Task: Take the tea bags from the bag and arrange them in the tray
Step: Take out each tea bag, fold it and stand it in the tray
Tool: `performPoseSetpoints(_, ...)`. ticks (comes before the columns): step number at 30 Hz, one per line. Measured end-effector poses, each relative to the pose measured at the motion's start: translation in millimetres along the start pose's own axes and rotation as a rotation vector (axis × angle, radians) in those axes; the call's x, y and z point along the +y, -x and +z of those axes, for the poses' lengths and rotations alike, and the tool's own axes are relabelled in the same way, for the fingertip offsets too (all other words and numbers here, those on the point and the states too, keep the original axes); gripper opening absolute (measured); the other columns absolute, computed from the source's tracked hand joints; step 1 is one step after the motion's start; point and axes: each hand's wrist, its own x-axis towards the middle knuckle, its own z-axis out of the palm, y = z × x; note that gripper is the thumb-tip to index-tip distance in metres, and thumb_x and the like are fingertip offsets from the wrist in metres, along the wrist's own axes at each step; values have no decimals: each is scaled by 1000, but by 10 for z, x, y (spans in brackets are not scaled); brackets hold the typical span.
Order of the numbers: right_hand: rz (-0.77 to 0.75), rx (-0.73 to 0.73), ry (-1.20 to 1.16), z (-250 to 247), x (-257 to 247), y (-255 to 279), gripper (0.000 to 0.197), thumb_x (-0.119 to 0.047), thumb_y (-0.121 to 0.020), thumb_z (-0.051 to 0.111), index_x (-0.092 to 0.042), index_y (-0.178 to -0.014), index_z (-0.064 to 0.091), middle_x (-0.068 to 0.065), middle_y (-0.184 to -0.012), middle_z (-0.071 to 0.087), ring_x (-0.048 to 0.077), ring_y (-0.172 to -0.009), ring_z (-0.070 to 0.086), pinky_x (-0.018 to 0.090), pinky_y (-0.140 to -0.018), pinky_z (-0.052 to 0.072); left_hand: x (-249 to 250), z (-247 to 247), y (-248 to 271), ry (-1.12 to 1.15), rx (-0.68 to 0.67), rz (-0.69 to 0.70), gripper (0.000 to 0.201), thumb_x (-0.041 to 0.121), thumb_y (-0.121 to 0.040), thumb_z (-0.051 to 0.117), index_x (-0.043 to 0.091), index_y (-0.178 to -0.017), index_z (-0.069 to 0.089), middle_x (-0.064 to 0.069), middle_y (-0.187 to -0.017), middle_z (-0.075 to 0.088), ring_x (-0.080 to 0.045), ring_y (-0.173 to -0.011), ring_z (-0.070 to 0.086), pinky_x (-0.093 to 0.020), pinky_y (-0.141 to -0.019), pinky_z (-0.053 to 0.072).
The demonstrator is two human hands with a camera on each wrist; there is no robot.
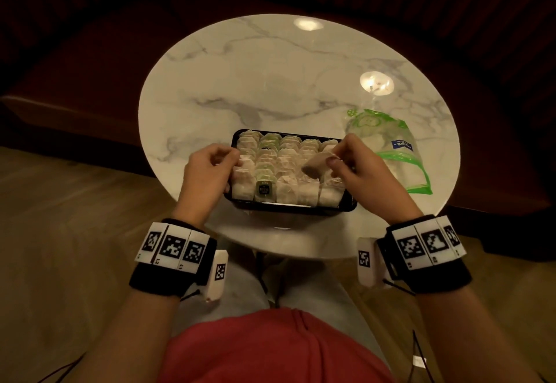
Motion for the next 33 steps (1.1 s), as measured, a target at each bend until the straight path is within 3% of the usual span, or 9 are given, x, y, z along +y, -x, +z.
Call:
performPoseSetpoints(3, 9, -1, 0, 3, 28, 11, 12, -13, -97, 55, -17, -92, 45, 2, -83, 64, 17, -76, 64, 28, -69, 48, -102, -70, -23, -247, 41, 78, 11, 17, -92, 64, 17, -103, 66, 5, -92, 64, -8, -80, 57, -15, -66, 41)
performPoseSetpoints(5, 7, -34, -19, 64, 15, 18, 11, -10, -97, 54, -15, -92, 46, 6, -81, 66, 13, -71, 64, 21, -64, 47, -159, -70, -18, -325, 32, 56, 25, 18, -92, 65, 14, -116, 62, 1, -103, 61, -10, -78, 55, -22, -71, 41)
performPoseSetpoints(8, -19, -96, -1, 243, -41, -7, 11, -7, -96, 55, -14, -94, 47, 2, -80, 68, 7, -69, 64, 11, -62, 43, -191, -54, -6, -323, 9, 13, 32, 16, -94, 62, 13, -125, 57, -4, -108, 59, -20, -89, 58, -30, -79, 45)
performPoseSetpoints(12, -65, -172, 63, 529, -128, -101, 13, -8, -96, 54, -18, -93, 46, -3, -81, 64, 17, -79, 63, 28, -72, 48, -211, -29, -6, -237, -8, -24, 27, 12, -94, 59, 14, -121, 59, -2, -96, 60, -28, -91, 63, -43, -85, 55)
performPoseSetpoints(15, -84, -281, 137, 679, -172, -203, 10, -6, -95, 52, -15, -97, 49, 6, -91, 63, 25, -87, 59, 37, -76, 46, -222, -39, -7, -210, -9, -28, 26, 11, -93, 61, 14, -119, 60, 0, -91, 60, -24, -84, 62, -40, -78, 56)
performPoseSetpoints(18, -70, -350, 216, 781, -183, -282, 18, -3, -96, 46, -7, -112, 53, 13, -104, 63, 26, -93, 57, 32, -74, 41, -237, -48, -12, -179, -20, -20, 27, 9, -93, 61, 12, -120, 60, -2, -90, 60, -15, -73, 60, -21, -55, 53)
performPoseSetpoints(20, -64, -332, 234, 815, -182, -300, 22, -2, -96, 47, -6, -117, 53, 15, -106, 62, 27, -93, 58, 33, -74, 43, -244, -50, -13, -162, -25, -17, 26, 8, -93, 61, 13, -119, 59, -3, -90, 59, -12, -71, 59, -14, -48, 49)
performPoseSetpoints(28, -98, -208, 252, 867, -142, -279, 49, -3, -84, 66, -14, -127, 47, 11, -98, 62, 25, -86, 59, 41, -76, 50, -258, -40, -28, -139, -47, -12, 24, 7, -94, 60, 16, -117, 57, -1, -86, 56, -12, -67, 57, -13, -46, 48)
performPoseSetpoints(33, -104, -133, 280, 935, -95, -273, 54, -6, -85, 64, -16, -134, 45, 10, -114, 56, 27, -99, 56, 40, -82, 49, -257, -49, -18, -151, -53, -10, 26, 7, -95, 60, 14, -119, 58, -2, -87, 56, -13, -68, 58, -14, -46, 48)
